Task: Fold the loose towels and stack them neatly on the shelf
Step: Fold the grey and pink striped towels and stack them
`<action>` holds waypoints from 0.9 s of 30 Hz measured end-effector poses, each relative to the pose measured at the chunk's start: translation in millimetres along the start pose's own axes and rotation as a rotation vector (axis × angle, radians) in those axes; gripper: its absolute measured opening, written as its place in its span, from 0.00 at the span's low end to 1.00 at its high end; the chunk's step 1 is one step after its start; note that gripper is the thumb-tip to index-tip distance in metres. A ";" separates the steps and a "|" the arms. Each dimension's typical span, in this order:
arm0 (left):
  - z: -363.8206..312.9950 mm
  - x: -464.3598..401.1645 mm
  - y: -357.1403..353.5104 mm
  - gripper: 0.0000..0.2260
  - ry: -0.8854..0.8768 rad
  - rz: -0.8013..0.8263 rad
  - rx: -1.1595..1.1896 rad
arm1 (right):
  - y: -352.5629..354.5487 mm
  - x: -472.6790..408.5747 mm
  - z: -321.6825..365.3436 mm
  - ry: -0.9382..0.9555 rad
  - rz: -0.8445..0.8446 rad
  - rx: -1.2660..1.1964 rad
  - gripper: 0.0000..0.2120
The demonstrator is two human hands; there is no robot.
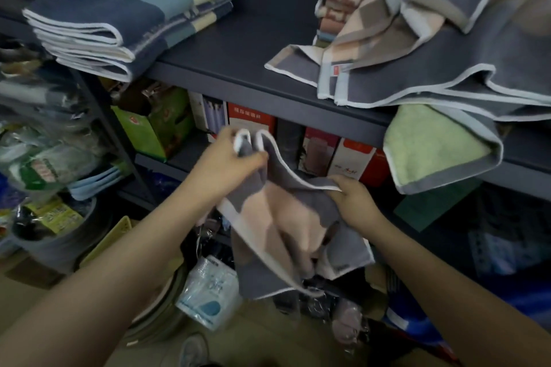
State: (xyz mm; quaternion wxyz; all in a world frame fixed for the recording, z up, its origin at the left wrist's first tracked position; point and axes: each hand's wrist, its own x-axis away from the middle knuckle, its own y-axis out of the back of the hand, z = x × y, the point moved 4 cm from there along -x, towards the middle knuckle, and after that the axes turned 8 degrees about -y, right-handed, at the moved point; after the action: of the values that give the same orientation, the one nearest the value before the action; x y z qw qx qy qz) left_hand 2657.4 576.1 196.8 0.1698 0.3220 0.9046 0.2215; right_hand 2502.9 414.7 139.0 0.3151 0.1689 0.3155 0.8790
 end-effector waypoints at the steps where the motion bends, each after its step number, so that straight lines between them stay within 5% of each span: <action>1: 3.2 2.2 -9.4 0.23 -0.040 0.139 -0.171 | -0.4 1.2 6.2 0.029 0.019 0.011 0.06; 3: 0.8 13.3 -31.8 0.31 -0.197 0.353 -0.303 | -3.2 4.1 22.3 0.107 0.034 0.058 0.05; 6: -7.2 29.5 -59.4 0.29 -0.374 0.508 -0.347 | -7.6 8.7 42.6 0.160 0.045 0.074 0.06; 13: -10.6 24.7 -55.4 0.11 -0.485 0.306 -0.350 | 1.8 22.4 38.5 0.071 0.153 -0.213 0.02; 18: 0.1 20.3 -49.1 0.09 -0.280 0.084 0.008 | 7.6 20.9 10.4 -0.001 0.261 -0.120 0.14; 27: 57.2 2.9 -25.3 0.11 0.263 -0.266 0.575 | 28.7 31.0 -40.3 -0.127 0.214 -0.030 0.14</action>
State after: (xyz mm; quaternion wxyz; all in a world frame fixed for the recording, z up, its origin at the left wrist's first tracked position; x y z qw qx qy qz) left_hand 2668.1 577.0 135.1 -0.0184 0.2047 0.9783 -0.0272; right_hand 2447.0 399.8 131.0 0.2412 0.2522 0.2621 0.8997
